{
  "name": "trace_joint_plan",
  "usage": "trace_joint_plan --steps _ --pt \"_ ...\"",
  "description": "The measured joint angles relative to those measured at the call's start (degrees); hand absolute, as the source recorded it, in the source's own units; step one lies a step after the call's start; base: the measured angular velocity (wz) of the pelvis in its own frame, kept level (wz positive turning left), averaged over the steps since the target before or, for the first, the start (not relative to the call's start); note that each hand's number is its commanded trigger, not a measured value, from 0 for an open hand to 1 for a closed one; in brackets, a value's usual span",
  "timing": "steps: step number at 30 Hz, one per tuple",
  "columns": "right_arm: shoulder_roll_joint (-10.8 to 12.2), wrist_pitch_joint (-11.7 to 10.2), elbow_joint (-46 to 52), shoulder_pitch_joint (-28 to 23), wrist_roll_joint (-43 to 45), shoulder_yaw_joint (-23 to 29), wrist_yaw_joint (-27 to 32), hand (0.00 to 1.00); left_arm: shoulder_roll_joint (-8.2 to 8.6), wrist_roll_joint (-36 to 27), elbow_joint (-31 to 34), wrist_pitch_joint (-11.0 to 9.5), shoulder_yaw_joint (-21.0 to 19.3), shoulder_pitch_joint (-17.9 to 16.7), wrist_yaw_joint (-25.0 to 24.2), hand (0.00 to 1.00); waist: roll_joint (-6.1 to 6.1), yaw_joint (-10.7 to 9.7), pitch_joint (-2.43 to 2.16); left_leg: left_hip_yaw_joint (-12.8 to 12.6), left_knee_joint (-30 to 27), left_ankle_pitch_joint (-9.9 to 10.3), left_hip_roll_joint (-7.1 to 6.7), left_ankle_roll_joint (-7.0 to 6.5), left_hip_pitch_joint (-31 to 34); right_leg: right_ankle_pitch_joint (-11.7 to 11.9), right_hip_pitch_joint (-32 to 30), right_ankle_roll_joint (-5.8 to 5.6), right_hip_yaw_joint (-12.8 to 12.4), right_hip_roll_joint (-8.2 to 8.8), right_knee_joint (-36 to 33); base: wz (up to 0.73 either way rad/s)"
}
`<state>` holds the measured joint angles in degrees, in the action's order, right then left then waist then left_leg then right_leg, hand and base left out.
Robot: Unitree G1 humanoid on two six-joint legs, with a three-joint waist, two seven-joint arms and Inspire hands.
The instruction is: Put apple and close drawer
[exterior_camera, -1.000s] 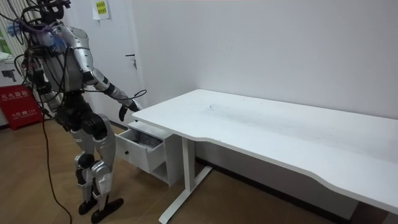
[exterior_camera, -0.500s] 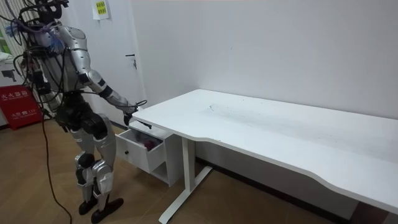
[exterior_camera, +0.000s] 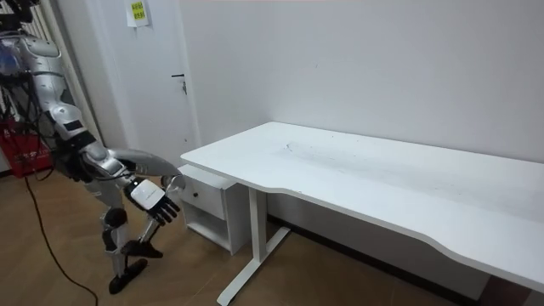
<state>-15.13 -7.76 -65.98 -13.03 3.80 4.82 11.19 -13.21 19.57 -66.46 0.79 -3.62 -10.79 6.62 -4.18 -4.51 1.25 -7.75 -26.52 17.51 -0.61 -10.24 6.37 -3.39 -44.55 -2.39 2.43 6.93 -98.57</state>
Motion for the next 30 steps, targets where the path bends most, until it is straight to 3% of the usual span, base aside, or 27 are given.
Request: trace_joint_plan --steps 1,3,4,5,6,7,8,10,12,13,18,21,24,27,30 --pt "-0.04 0.26 -0.18 0.56 -0.04 -0.02 0.15 0.0 0.06 0.02 0.04 -0.03 0.0 -0.23 0.01 0.0 0.17 0.06 0.02 -0.08 -0.14 -0.19 -0.2 0.04 0.19 -0.23 2.56 -0.39 0.12 0.19 4.42 0.11" --pt "0.0 1.07 -0.37 1.95 -1.25 -0.32 0.35 0.0 0.0 0.0 0.63 0.08 -0.06 -2.05 0.19 0.0 1.02 0.26 -0.03 -0.22 0.16 -0.69 -1.27 0.7 0.33 -1.87 16.65 -1.91 1.74 1.21 29.16 0.04" --pt "0.2 1.44 0.12 2.12 -1.15 -0.32 0.37 0.0 0.05 0.02 1.19 0.06 -0.53 -2.8 0.54 0.0 1.85 1.31 -0.17 -0.7 1.39 -1.1 -2.27 1.55 0.06 -3.41 23.22 -2.19 2.33 0.96 41.59 -0.13" --pt "0.37 1.6 0.49 2.11 -1.03 -0.33 0.39 0.0 0.05 0.01 1.19 0.14 -0.82 -2.83 0.71 0.0 2.42 2.04 -0.31 -1.33 2.3 -1.45 -2.58 2.32 -0.11 -4.37 26.05 -2.26 2.34 0.82 47.06 -0.21" --pt "0.8 1.61 1.31 2.09 -1.05 -0.33 0.54 0.0 0.04 -0.01 1.32 0.17 -0.78 -2.77 1.49 0.0 3.22 3.02 -0.5 -1.68 4.43 -2.37 -3.3 3.97 -0.32 -6.28 31.07 -2.3 2.66 -0.16 56.71 -0.19" --pt "1.27 1.53 1.67 2.41 -1.51 -0.37 0.72 0.0 0.22 -0.78 1.65 0.19 -0.48 -2.66 2.56 0.0 3.79 3.69 -0.86 -1.75 6.91 -3.55 -3.62 5.9 -0.78 -7.62 35.42 -2.03 2.85 -1.67 65.04 -0.13" --pt "1.56 1.51 1.66 2.77 -1.85 -0.38 0.79 0.0 0.33 -1.26 1.93 0.22 -0.39 -2.63 3.08 0.0 3.95 3.85 -1.0 -1.76 8.0 -4.06 -3.75 6.69 -1.04 -7.8 37.12 -1.71 2.73 -2.42 68.72 -0.12" --pt "2.22 1.49 1.65 2.97 -2.26 -1.45 0.58 0.0 0.43 -2.02 3.17 0.48 -0.69 -2.37 4.35 0.0 5.72 5.57 -1.3 -3.22 10.41 -5.29 -4.19 6.83 -1.51 -6.43 42.18 -0.17 2.44 -3.71 80.07 -0.28" --pt "2.68 1.3 1.69 3.01 -3.11 -1.49 0.48 0.0 0.43 -1.98 3.88 0.55 -0.67 -2.33 4.48 0.0 6.31 5.78 -1.42 -3.17 10.62 -5.36 -4.25 6.69 -1.89 -5.56 45.65 0.54 3.53 -4.05 86.02 -0.13" --pt "2.83 1.24 1.68 3.01 -3.48 -1.52 0.36 0.0 0.42 -1.98 4.15 0.52 -0.66 -2.24 4.53 0.0 6.57 5.78 -1.56 -3.17 10.86 -5.34 -4.25 6.72 -2.06 -5.33 46.19 0.52 4.15 -4.04 87.09 0.03" --pt "3.09 0.09 0.83 4.44 -3.44 -1.49 -0.3 0.0 0.61 -1.96 4.57 -0.19 0.51 -1.37 4.54 0.0 7.05 4.63 -1.22 -3.05 11.94 -5.39 -4.12 6.58 -3.18 -5.15 47.78 0.48 3.86 -4.56 88.93 -0.03" --pt "3.11 -0.11 -0.95 3.97 -3.55 -1.49 -0.76 0.0 0.61 -1.93 4.58 -0.69 0.48 -1.29 4.53 0.0 6.81 4.41 -1.03 -3.0 13.45 -6.45 -3.98 4.65 -3.83 -5.27 47.75 0.55 3.67 -4.95 89.01 -0.02" --pt "3.17 0.37 -1.7 3.03 -4.58 -1.47 -2.04 0.0 0.65 -1.93 4.58 -0.7 0.45 -1.3 4.52 0.0 6.28 3.95 -0.73 -2.91 13.96 -6.95 -3.82 1.56 -4.04 -6.02 47.73 1.08 3.61 -5.32 88.94 0.0" --pt "3.19 0.81 -2.19 2.58 -4.94 -1.44 -2.67 0.0 0.94 -1.91 4.58 -0.7 0.45 -1.73 4.48 0.0 5.5 3.35 -0.63 -2.86 13.98 -6.95 -3.6 1.53 -4.05 -6.2 47.65 1.37 3.57 -5.54 88.84 0.0" --pt "3.18 1.7 -3.06 2.48 -5.27 -1.34 -2.97 0.0 1.21 -1.92 4.58 -0.79 0.45 -1.66 4.42 0.0 5.04 3.24 -0.83 -2.98 14.08 -6.95 -3.4 1.57 -4.12 -6.26 47.6 1.48 3.54 -5.71 88.79 0.0"
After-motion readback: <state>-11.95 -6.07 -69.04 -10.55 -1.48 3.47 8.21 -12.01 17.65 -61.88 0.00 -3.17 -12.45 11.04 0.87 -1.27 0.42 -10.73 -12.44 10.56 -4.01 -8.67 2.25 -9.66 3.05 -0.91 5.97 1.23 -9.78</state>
